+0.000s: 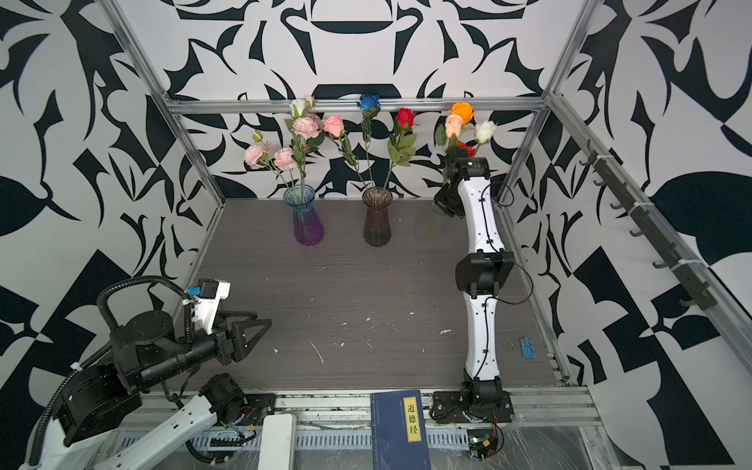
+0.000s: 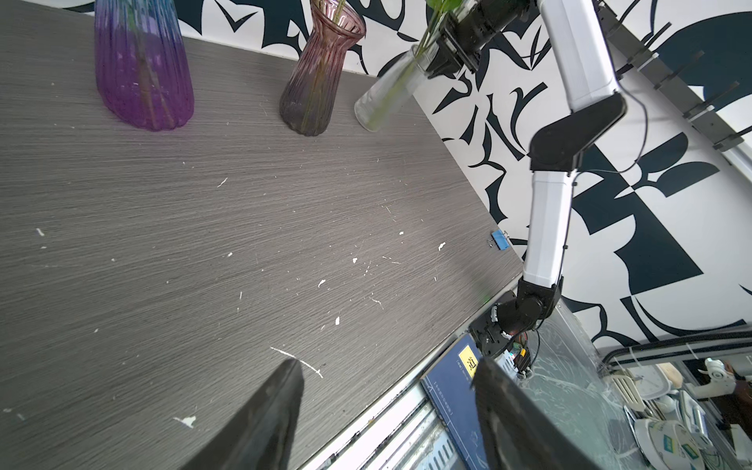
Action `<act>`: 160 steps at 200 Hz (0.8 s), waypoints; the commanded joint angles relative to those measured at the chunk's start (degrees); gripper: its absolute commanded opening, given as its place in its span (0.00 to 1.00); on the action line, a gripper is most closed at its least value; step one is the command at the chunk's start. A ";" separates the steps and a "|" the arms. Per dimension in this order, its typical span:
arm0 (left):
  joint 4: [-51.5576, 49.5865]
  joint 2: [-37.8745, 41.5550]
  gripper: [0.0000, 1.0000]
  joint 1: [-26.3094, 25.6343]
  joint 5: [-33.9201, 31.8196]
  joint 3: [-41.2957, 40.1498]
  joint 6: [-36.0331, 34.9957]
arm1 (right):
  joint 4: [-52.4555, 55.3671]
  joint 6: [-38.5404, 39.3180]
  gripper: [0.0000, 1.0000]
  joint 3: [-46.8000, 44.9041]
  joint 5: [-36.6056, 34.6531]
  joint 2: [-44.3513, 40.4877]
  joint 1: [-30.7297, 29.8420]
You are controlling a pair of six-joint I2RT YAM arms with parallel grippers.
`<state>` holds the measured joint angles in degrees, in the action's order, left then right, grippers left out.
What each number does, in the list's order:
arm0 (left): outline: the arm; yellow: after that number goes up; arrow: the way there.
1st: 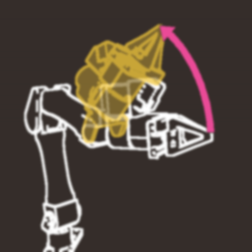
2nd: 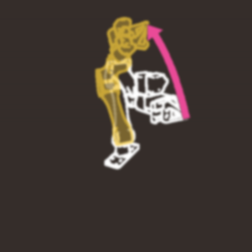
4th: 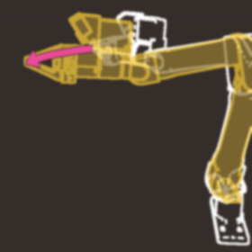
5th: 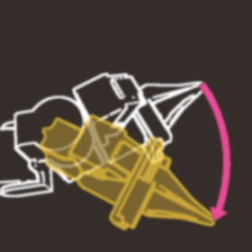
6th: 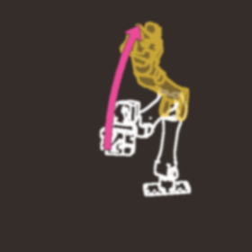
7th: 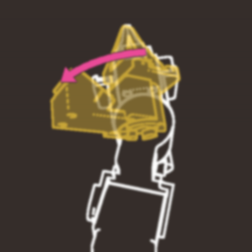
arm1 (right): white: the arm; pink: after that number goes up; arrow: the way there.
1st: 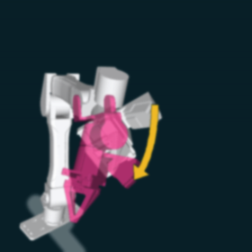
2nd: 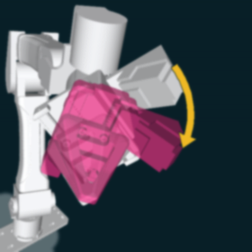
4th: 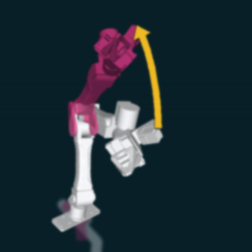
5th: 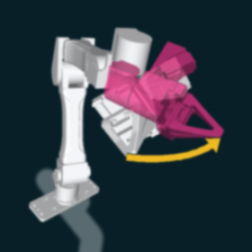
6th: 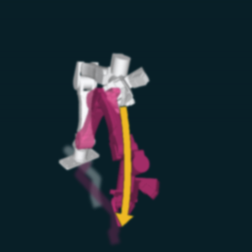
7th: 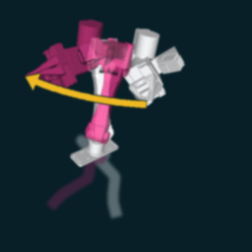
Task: Arrange flowers in a vase
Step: Move the vase to the top-right of the table.
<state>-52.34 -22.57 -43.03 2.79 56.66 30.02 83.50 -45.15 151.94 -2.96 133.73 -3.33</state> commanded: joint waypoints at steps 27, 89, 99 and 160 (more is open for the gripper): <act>-1.82 -0.17 0.71 0.20 0.46 -0.08 0.93 | -0.25 0.14 0.00 -7.86 -2.59 -9.20 0.15; -1.00 -1.81 0.70 0.20 1.15 0.60 0.72 | -0.89 -0.68 0.00 -8.65 -7.06 -9.25 -0.36; -1.00 -2.00 0.70 0.19 1.25 0.72 0.70 | -1.98 -1.06 0.00 -9.78 -7.57 -9.75 -0.49; -1.80 -2.42 0.70 0.17 1.17 1.80 0.66 | -7.69 -7.46 0.00 -15.61 -13.06 -12.22 -0.89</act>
<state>-52.36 -24.53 -43.03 3.46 56.77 30.24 81.19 -48.23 138.23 -10.57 125.25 -3.95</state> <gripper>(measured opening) 0.704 0.104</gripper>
